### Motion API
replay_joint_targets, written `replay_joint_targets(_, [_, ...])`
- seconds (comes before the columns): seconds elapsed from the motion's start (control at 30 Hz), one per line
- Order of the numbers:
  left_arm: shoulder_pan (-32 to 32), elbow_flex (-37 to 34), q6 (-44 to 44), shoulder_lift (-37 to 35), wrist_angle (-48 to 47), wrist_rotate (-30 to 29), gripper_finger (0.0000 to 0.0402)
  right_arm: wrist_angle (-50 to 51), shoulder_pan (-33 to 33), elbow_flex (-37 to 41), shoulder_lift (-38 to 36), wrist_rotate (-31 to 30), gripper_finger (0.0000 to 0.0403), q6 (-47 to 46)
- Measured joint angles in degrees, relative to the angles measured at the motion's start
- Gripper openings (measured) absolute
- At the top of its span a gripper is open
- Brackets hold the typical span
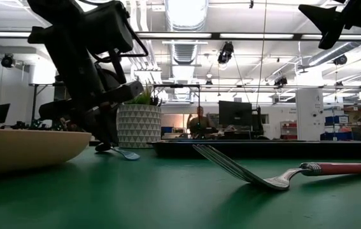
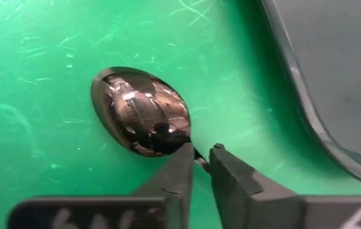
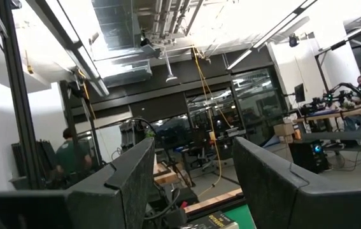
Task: Pick and place plate/cup/fork/spoon on tray
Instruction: Put the blue spoon on the black tray, then put the blue spoon on the tray
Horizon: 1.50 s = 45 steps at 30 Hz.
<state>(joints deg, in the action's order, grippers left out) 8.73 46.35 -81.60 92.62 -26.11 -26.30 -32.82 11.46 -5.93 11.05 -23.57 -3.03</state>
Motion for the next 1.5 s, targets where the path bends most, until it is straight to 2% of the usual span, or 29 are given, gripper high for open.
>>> replay_joint_targets(0.1, [0.0, 0.0, 0.9, 0.0, -0.2, 0.0, 0.0006, 0.0, 0.0, 0.0, 0.0, 0.0, 0.0201, 0.0])
replay_joint_targets(0.3, [-0.1, 0.0, 3.7, -0.7, -0.3, 0.8, 0.0002, 0.0, 0.0, 0.0, 0.0, 0.0, 0.0201, 0.1])
replay_joint_targets(0.53, [1.7, 2.3, 0.9, -4.4, -0.8, 1.8, 0.0, 0.0, 0.0, 0.0, 0.0, 0.0, 0.0201, 0.1])
replay_joint_targets(0.67, [3.7, 2.3, -3.1, -3.4, 1.1, 2.3, 0.0, 0.0, 0.0, 0.0, 0.0, 0.0, 0.0201, 0.0])
replay_joint_targets(0.8, [5.0, 5.3, -3.0, -1.4, 2.0, 2.7, 0.0, 0.3, 0.0, 0.0, 0.0, 0.0, 0.0201, 0.0])
replay_joint_targets(0.93, [4.5, 8.3, -3.2, -0.4, -6.1, 2.8, 0.0, 0.9, 0.0, 0.0, 0.0, 0.0, 0.0201, 0.0])
replay_joint_targets(1.0, [4.5, 8.4, -7.0, 0.2, -12.7, 2.9, 0.0, 0.8, 0.0, 0.0, 0.0, 0.0, 0.0201, 0.0])
replay_joint_targets(1.07, [4.5, 7.9, -10.6, 0.5, -15.0, 2.8, 0.0, 0.9, 0.0, 0.0, 0.0, 0.0, 0.0201, 0.0])
replay_joint_targets(1.33, [3.8, 5.7, -12.2, 0.5, -9.7, 2.0, 0.0, 1.0, 0.0, 0.0, 0.0, 0.0, 0.0201, 0.0])
replay_joint_targets(1.5, [2.8, 5.7, -6.0, 0.8, -5.3, 1.3, 0.0011, 1.0, 0.0, 0.0, 0.0, 0.0, 0.0201, 0.1])
